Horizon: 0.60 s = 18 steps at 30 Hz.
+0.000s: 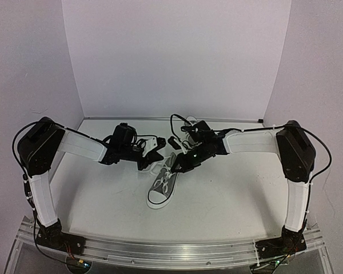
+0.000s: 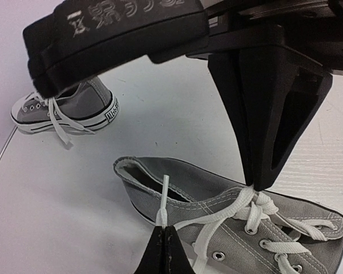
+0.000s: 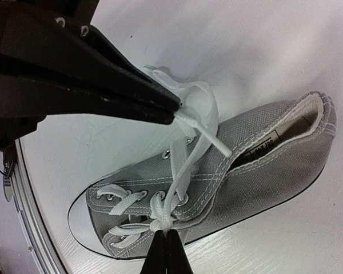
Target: Tie the shoes
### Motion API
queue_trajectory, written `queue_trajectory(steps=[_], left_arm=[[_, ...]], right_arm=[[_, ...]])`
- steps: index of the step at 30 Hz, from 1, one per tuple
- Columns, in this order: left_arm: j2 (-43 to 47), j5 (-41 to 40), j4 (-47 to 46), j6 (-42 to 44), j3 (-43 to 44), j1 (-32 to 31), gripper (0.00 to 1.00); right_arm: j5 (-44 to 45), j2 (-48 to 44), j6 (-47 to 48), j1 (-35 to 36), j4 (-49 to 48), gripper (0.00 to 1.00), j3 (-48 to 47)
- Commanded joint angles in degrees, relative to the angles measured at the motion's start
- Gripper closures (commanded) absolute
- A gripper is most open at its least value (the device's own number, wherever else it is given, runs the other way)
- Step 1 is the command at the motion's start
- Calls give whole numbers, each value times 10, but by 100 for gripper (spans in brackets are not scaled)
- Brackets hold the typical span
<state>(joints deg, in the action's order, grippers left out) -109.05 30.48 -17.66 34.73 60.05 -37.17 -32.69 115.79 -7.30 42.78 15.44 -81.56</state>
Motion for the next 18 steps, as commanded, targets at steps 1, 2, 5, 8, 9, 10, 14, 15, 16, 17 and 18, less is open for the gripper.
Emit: queue_trajectory(steps=[1, 2, 5, 8, 9, 10, 14, 15, 16, 17, 18], left_arm=[[-10, 35, 64, 78, 54, 3, 100], [-12, 38, 80, 88, 62, 3, 100], [-19, 41, 109, 108, 81, 2, 100], [-26, 45, 130, 123, 91, -1, 100], [-28, 46, 138, 128, 95, -3, 100], [-30, 48, 149, 136, 98, -6, 100], [-32, 59, 173, 160, 97, -14, 100], [-31, 63, 173, 162, 95, -15, 100], [-32, 63, 188, 168, 97, -17, 100], [-33, 60, 204, 175, 102, -20, 100], [-35, 56, 220, 182, 107, -23, 100]], right_arm=[[-13, -33, 22, 1, -17, 100, 0], [-13, -33, 23, 1, -17, 100, -1], [-14, -33, 26, 1, -18, 100, -2], [-12, -34, 28, 1, -18, 100, -3], [-11, -34, 28, 1, -18, 100, -3], [-11, -34, 29, 1, -18, 100, -4], [-7, -34, 29, 1, -18, 100, -2], [-6, -34, 29, 1, -18, 100, -1], [-5, -35, 29, 1, -18, 100, 0], [-5, -35, 30, 1, -18, 100, 0], [-5, -36, 31, 1, -18, 100, 1]])
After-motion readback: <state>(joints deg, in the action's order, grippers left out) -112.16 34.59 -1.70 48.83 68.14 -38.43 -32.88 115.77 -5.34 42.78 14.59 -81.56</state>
